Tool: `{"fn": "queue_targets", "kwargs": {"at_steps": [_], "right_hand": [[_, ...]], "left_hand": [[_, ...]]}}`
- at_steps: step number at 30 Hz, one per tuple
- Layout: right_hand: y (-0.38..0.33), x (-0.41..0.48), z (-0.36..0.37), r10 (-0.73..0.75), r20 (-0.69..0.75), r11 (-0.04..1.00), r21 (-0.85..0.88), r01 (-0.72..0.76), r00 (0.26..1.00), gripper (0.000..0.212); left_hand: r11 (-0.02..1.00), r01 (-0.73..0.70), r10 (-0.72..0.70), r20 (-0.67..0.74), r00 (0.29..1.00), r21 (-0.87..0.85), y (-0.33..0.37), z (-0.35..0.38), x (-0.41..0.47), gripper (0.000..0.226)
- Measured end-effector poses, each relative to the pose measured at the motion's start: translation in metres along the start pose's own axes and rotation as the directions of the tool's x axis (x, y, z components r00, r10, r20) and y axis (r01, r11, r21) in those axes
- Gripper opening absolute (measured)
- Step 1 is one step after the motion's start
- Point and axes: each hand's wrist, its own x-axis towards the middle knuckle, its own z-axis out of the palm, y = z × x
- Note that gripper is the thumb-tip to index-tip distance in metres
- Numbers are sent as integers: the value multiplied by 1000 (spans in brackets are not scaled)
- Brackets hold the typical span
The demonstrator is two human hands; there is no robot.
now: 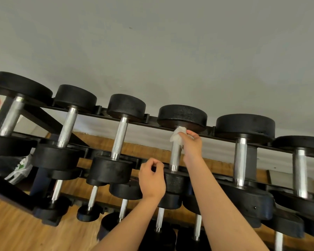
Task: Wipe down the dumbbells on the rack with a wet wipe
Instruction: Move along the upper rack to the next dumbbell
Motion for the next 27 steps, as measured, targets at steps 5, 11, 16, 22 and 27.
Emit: {"fn": "queue_targets", "kwargs": {"at_steps": [5, 11, 16, 22, 27], "right_hand": [[5, 3, 5, 28, -34, 998, 60, -26, 999, 23], [7, 3, 5, 47, -110, 987, 158, -30, 993, 11], [-1, 5, 2, 117, 34, 992, 39, -118, 993, 19], [6, -2, 6, 80, -8, 982, 173, -77, 997, 11], [2, 5, 0, 135, -7, 972, 197, -131, 991, 12]], "left_hand": [[1000, 3, -3, 0, 1000, -12, 0, 0, -1, 19], [1000, 1, -1, 6, 1000, -15, 1, 0, -1, 18], [999, -6, 7, 8, 1000, -37, 2, 0, -2, 18], [998, -27, 27, 4, 1000, -56, 1, -1, -2, 18], [998, -15, 15, 9, 1000, -68, -2, -1, -1, 18]]}}
